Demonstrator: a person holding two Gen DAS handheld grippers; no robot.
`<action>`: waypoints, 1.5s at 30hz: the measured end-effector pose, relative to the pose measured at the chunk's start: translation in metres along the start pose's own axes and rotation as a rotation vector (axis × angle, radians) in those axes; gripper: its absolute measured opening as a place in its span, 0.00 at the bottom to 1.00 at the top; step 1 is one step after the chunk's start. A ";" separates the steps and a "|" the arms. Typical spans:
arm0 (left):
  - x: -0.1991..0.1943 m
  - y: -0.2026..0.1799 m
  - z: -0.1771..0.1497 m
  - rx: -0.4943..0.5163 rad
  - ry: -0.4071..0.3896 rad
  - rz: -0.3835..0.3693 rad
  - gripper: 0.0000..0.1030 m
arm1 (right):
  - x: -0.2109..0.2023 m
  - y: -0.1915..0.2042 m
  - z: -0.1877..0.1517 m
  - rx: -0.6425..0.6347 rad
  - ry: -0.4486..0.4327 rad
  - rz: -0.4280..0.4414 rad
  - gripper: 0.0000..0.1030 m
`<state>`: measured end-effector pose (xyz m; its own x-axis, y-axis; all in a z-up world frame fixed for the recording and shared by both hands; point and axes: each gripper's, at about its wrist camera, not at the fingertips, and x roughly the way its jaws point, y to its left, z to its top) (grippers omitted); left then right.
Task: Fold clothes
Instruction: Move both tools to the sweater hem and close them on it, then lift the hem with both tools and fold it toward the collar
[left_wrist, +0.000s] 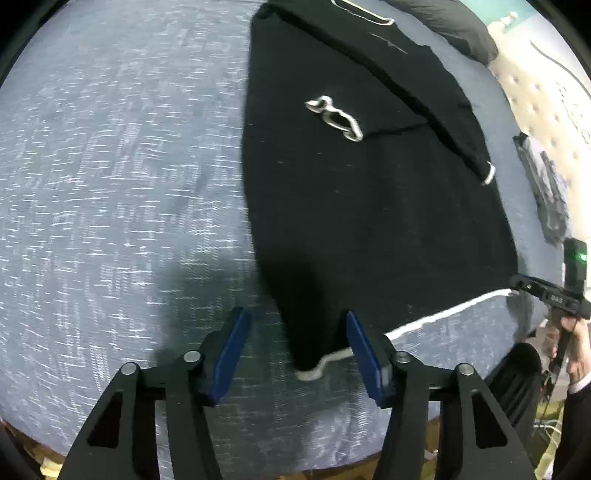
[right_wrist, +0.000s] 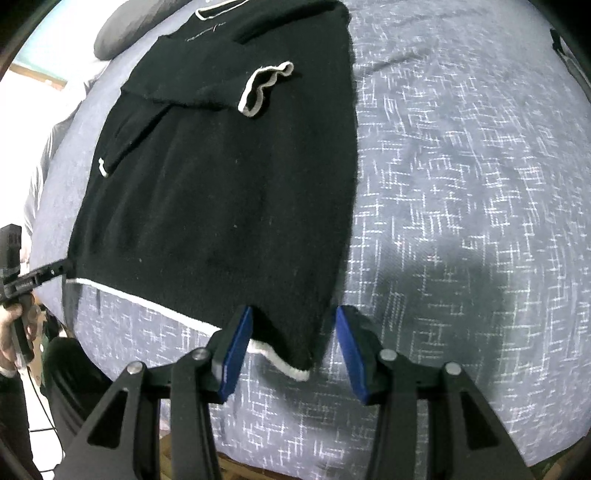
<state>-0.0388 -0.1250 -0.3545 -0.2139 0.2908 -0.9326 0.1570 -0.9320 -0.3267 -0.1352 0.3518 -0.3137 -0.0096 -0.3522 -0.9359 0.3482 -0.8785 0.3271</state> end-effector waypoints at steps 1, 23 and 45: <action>0.001 -0.003 -0.001 0.006 0.004 -0.007 0.48 | 0.000 0.000 0.000 0.001 -0.001 0.001 0.47; 0.014 -0.027 0.009 0.057 0.014 0.040 0.24 | 0.005 0.016 0.005 -0.056 -0.017 -0.025 0.13; -0.059 -0.073 0.013 0.181 -0.111 0.066 0.07 | -0.060 0.075 0.004 -0.184 -0.200 0.022 0.06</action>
<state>-0.0506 -0.0771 -0.2737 -0.3154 0.2115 -0.9251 0.0007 -0.9748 -0.2231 -0.1121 0.3055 -0.2321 -0.1784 -0.4431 -0.8785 0.5144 -0.8031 0.3006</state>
